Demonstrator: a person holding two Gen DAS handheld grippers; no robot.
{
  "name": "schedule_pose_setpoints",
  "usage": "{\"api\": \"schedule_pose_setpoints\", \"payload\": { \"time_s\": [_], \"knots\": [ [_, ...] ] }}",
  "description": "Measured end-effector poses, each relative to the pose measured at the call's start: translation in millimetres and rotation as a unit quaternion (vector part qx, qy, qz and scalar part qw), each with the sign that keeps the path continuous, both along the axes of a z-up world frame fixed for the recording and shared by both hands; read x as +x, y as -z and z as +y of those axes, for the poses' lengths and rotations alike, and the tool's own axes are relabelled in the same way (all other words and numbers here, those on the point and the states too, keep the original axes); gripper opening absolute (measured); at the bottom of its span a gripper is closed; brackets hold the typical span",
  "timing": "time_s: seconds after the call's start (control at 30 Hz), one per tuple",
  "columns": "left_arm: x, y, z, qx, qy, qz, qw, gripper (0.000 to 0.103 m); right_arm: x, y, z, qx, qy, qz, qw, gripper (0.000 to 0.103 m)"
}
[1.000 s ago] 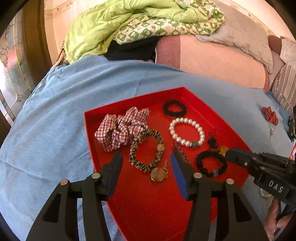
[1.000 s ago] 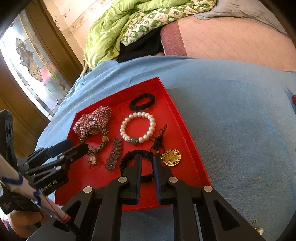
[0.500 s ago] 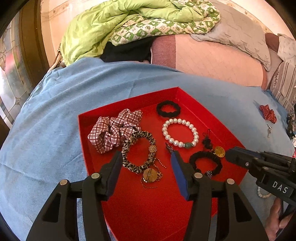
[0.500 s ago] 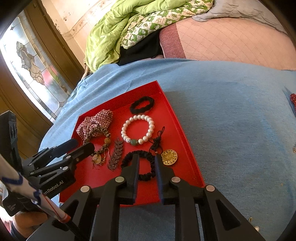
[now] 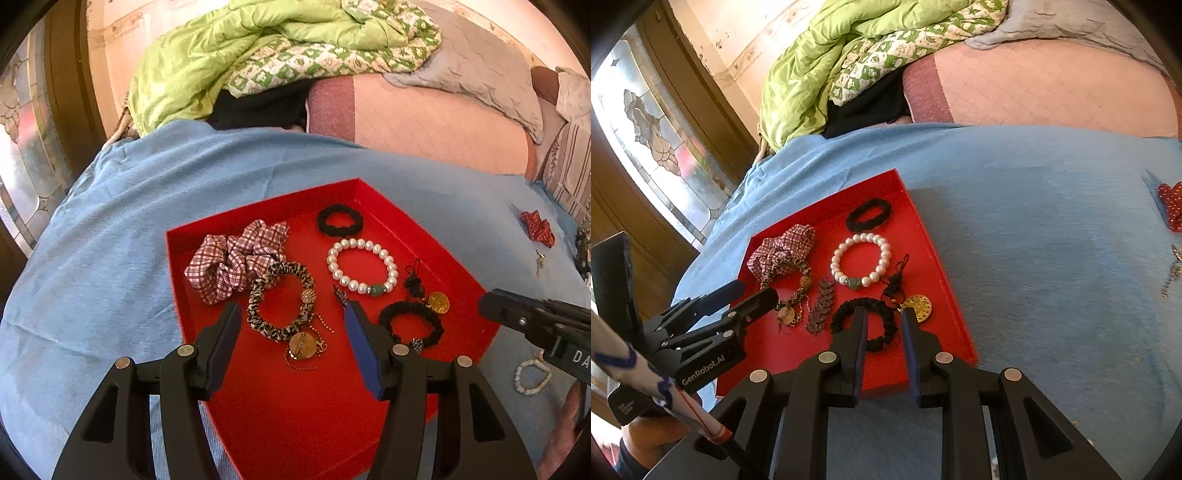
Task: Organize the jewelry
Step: 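Move both tools to the long pearl necklace beside the tray, then grasp the pearl necklace with the left tool while the right tool grasps the pearl earring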
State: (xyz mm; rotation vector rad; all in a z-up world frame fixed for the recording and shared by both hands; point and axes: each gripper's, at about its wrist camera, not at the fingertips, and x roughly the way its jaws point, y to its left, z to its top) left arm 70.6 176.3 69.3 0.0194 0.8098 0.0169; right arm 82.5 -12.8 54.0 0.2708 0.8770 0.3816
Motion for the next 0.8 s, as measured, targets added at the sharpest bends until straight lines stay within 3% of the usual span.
{"api": "schedule_pose_setpoints", "payload": {
  "time_s": [0.27,0.47,0.67,0.8],
  "knots": [
    [-23,-14,-25,0.008,0.014,-0.027,0.9995,0.058,-23,-18,-27,-0.001,0.027,-0.013,1.0,0.02],
    [-50,-25,-46,-0.021,0.034,-0.039,0.9984,0.059,-54,-26,-67,-0.004,0.055,-0.014,0.998,0.02],
    [-86,-17,-76,-0.077,0.09,-0.002,0.993,0.064,-81,-12,-124,0.006,0.092,0.022,0.996,0.02],
    [-89,0,-100,-0.06,0.121,0.025,0.9905,0.064,-83,8,-143,0.014,0.094,0.059,0.994,0.02]
  ]
}}
